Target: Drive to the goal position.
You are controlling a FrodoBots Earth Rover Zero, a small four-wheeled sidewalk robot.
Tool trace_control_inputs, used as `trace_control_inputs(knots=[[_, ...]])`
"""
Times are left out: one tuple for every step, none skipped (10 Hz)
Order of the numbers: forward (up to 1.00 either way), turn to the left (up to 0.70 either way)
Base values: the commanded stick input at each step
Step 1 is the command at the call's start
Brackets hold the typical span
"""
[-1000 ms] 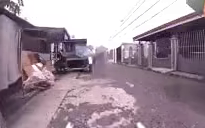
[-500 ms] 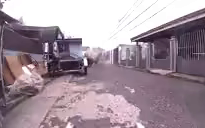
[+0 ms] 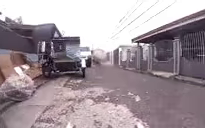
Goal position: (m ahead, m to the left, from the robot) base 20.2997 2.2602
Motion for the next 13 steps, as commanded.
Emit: trace_control_inputs(knots=[[0.7,0.0],[0.7,0.0],[0.7,0.0],[0.7,0.0],[0.7,0.0],[0.7,0.0],[0.7,0.0],[0.7,0.0],[0.7,0.0],[0.7,0.0],[0.7,0.0],[0.7,0.0],[0.7,0.0]])
